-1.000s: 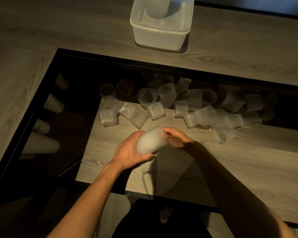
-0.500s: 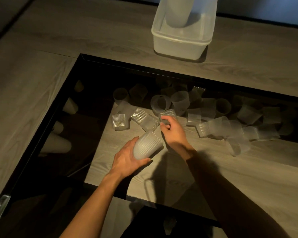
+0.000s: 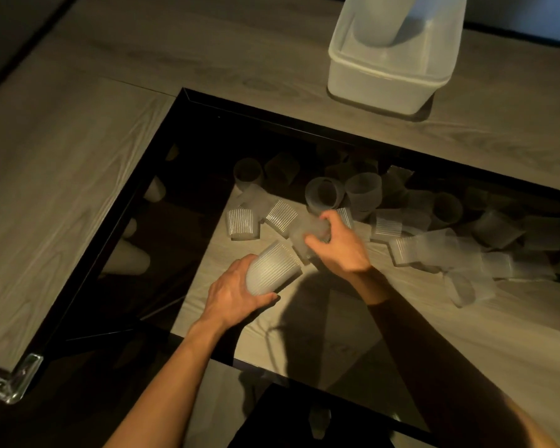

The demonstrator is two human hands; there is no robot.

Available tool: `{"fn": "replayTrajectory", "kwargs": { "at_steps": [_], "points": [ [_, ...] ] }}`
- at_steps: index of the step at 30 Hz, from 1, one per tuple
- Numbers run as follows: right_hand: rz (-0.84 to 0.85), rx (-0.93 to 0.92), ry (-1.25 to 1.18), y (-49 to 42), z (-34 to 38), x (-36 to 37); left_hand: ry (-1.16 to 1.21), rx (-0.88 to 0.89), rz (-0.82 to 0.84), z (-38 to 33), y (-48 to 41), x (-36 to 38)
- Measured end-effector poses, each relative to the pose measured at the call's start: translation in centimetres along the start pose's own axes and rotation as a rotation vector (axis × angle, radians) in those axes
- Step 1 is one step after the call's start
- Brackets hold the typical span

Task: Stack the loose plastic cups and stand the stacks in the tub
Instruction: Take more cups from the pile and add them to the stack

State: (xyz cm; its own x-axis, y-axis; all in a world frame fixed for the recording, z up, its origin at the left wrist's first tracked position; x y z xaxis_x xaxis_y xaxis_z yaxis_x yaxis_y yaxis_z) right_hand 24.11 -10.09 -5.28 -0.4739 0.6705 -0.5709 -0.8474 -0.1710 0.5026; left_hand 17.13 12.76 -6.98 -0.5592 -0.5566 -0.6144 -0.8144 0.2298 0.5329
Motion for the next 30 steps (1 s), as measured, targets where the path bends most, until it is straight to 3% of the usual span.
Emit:
{"fn": "replayTrajectory", "kwargs": {
  "at_steps": [5,10,14,16,19,21,25,30],
  "points": [
    [0.321,-0.088,-0.027,1.0,0.0,1.4,-0.011,0.091,0.016,-1.4,-0.3,0.1],
    [0.481,-0.109,0.018,1.1,1.0,2.6,-0.017,0.158,0.006,-2.4,0.0,0.4],
    [0.539,-0.038,-0.302,1.6,2.3,5.9,0.023,0.164,0.009,-2.8,-0.2,0.6],
    [0.437,-0.055,-0.286,1.1,2.5,5.9,0.046,0.144,0.009,-2.4,-0.1,0.6],
    [-0.05,-0.116,-0.29,0.4,2.8,1.1,0.069,0.109,-0.005,-1.3,0.2,0.1],
    [-0.236,-0.06,-0.147,-0.3,2.5,-0.7,0.046,0.089,-0.008,-0.5,0.3,-0.1],
    [-0.067,0.011,0.12,-2.6,3.1,1.3,0.04,0.038,-0.015,0.6,0.2,-0.4],
    [-0.141,-0.046,0.097,-2.9,3.1,1.0,0.045,0.032,-0.023,0.9,0.1,-0.6]
  ]
}}
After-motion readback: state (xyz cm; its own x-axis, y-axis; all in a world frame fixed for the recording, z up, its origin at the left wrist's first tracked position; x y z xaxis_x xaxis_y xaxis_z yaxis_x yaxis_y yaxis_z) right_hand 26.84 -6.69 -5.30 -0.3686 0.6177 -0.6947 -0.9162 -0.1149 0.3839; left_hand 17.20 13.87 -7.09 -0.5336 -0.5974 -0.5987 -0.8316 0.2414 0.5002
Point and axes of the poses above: each hand's wrist, its own y-axis away from the middle knuckle, its own x-axis out of the palm, z = x × y, the point moved 9 cm from there along -y, towards the middle knuckle, and after that the axes turned 13 degrees about z, right-handed, at the moved point
